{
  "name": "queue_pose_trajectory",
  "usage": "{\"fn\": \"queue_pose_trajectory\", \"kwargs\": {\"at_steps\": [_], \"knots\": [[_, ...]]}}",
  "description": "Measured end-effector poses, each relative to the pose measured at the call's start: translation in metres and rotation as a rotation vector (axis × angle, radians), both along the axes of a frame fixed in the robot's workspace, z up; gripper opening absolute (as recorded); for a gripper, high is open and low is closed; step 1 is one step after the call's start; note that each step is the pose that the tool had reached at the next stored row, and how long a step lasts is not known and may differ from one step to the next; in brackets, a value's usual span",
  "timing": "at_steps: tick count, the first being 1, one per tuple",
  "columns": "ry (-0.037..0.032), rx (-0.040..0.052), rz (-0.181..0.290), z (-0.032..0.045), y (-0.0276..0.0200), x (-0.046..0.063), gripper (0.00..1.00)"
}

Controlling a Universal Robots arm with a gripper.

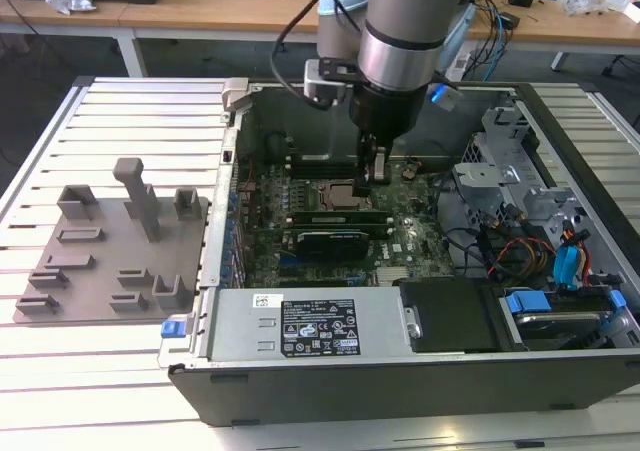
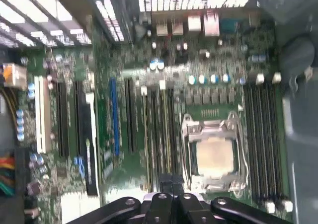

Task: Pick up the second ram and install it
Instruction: 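Press down the second ram until it locks into place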

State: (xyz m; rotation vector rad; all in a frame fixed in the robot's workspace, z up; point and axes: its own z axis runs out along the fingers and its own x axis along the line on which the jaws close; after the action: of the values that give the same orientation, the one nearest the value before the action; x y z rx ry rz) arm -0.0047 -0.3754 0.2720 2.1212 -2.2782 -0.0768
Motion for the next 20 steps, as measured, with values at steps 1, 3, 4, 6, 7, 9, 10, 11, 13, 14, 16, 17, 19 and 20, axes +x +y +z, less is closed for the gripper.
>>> {"fn": "queue_pose_trajectory", "kwargs": {"at_steps": [1,3,4,6,7,9,10,11,13,14,16,17,19,20], "knots": [[0.0003,-0.0001,0.0,-0.0036,0.0,0.008,0.1],[0.0004,-0.0001,0.0,-0.0109,0.0,0.022,0.1],[0.0004,0.0001,-0.001,-0.0145,0.0,0.027,0.1],[0.0004,0.0,-0.001,-0.0221,0.0,0.029,0.1],[0.0005,-0.0001,-0.001,-0.0251,0.0,0.03,0.1],[0.0005,0.0,-0.001,-0.0309,0.0,0.03,0.1],[0.0004,0.0,-0.001,-0.0331,0.0,0.03,0.1],[0.0004,0.0001,-0.001,-0.0355,0.0,0.03,0.1],[0.0004,0.0001,0.0,-0.0394,0.0,0.03,0.1],[0.0005,-0.0002,-0.001,-0.0428,-0.0001,0.03,0.1],[-0.0002,0.0023,-0.001,-0.0419,0.0002,0.03,0.1],[-0.0001,0.0008,-0.001,-0.0385,0.0,0.029,0.1],[-0.0026,0.0006,0.0,-0.0386,0.0,0.015,0.1],[-0.0036,0.0007,-0.001,-0.0387,0.0,0.011,0.1]]}}
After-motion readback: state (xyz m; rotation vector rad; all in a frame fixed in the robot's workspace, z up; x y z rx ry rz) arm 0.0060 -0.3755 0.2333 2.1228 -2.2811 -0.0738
